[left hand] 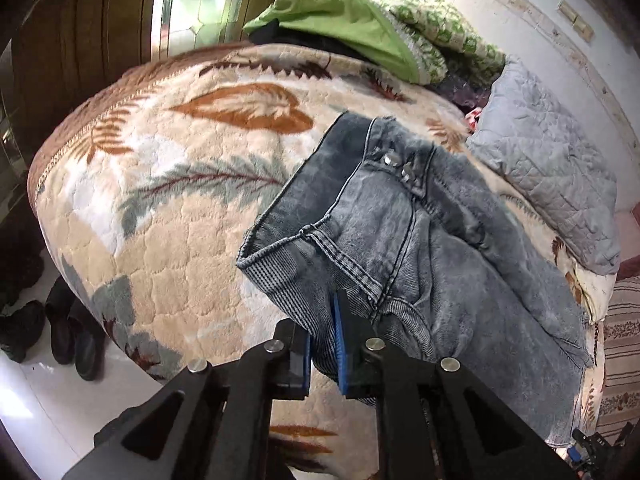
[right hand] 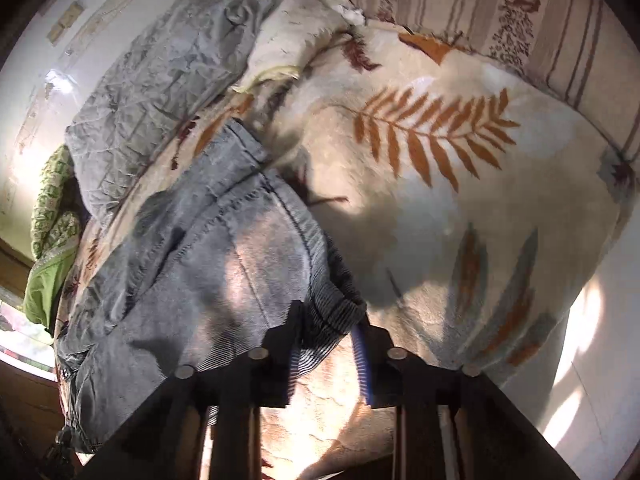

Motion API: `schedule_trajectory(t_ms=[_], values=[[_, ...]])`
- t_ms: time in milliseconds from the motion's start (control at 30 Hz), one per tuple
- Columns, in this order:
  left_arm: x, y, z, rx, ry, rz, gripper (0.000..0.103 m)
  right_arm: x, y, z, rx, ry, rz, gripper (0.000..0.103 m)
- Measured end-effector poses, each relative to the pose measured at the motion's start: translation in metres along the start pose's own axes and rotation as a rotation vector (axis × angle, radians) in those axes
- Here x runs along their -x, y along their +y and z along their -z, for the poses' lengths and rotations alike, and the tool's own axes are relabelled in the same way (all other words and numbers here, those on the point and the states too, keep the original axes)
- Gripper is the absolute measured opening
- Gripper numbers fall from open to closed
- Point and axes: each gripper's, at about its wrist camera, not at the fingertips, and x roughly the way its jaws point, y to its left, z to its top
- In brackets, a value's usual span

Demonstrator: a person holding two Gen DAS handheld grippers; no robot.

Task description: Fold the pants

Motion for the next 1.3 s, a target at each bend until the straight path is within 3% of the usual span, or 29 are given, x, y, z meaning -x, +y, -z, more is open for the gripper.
schedule_trajectory(t_ms=[33, 100, 167, 233, 300, 367, 433, 467, 500, 533, 600, 700, 767, 967, 1133, 1167, 1200, 1233, 1300], values=[[0.001, 0.006, 0.0, 0.034, 0.003, 0.012, 0.015, -0.004, -0.007, 0.0, -0.02, 0.018, -0.024, 0.051], [0.019, 0.009, -0.005, 0.048, -0.064, 0.016, 0.023, 0.013, -0.011, -0.003, -0.036, -0.041, -0.046, 0.059], [0.039, 0.002, -0.011, 0.023, -0.133, 0.031, 0.031, 0.036, -0.008, -0.007, -0.022, -0.11, -0.065, 0.059], [0.055, -0.01, -0.016, -0.004, -0.197, 0.063, 0.055, 0.054, 0.001, -0.011, 0.005, -0.151, -0.121, 0.061], [0.062, -0.025, -0.016, -0.047, -0.245, 0.096, 0.065, 0.059, 0.015, -0.012, 0.049, -0.142, -0.218, 0.066], [0.054, -0.039, -0.015, -0.098, -0.229, 0.123, 0.069, 0.044, 0.026, -0.011, 0.069, -0.093, -0.281, 0.068], [0.026, -0.047, -0.011, -0.134, -0.122, 0.123, 0.081, 0.009, 0.026, -0.006, 0.043, 0.026, -0.282, 0.068], [0.003, -0.049, -0.008, -0.157, -0.029, 0.091, 0.081, -0.013, 0.022, -0.002, 0.006, 0.114, -0.245, 0.068], [-0.021, -0.048, -0.003, -0.175, 0.082, 0.042, 0.08, -0.018, 0.017, 0.0, -0.028, 0.112, -0.26, 0.066], [-0.031, -0.045, 0.002, -0.185, 0.119, 0.015, 0.074, -0.011, 0.017, -0.002, -0.033, 0.088, -0.27, 0.066], [-0.013, -0.05, -0.003, -0.199, 0.019, 0.032, 0.074, 0.001, 0.027, -0.012, -0.011, 0.077, -0.29, 0.066], [0.01, -0.06, -0.03, -0.181, -0.064, 0.111, 0.074, 0.008, 0.039, -0.039, 0.025, 0.012, -0.312, 0.066], [0.015, -0.064, -0.054, -0.182, -0.106, 0.112, 0.074, -0.006, 0.04, -0.065, 0.005, -0.002, -0.319, 0.066], [-0.045, -0.048, -0.125, -0.048, 0.02, 0.141, 0.074, -0.07, 0.046, -0.13, -0.054, 0.053, -0.284, 0.066], [-0.086, -0.061, -0.139, -0.065, 0.099, 0.144, 0.073, -0.1, 0.05, -0.14, -0.075, 0.103, -0.266, 0.066], [-0.092, -0.064, -0.14, -0.077, 0.109, 0.14, 0.069, -0.103, 0.052, -0.14, -0.065, 0.108, -0.268, 0.066], [-0.098, -0.066, -0.141, -0.083, 0.124, 0.137, 0.046, -0.106, 0.054, -0.14, -0.053, 0.113, -0.258, 0.065], [-0.103, -0.068, -0.142, -0.096, 0.143, 0.117, 0.029, -0.107, 0.057, -0.14, -0.034, 0.114, -0.242, 0.054], [-0.103, -0.074, -0.143, -0.125, 0.124, 0.097, 0.02, -0.108, 0.065, -0.141, 0.034, 0.108, -0.178, 0.034]])
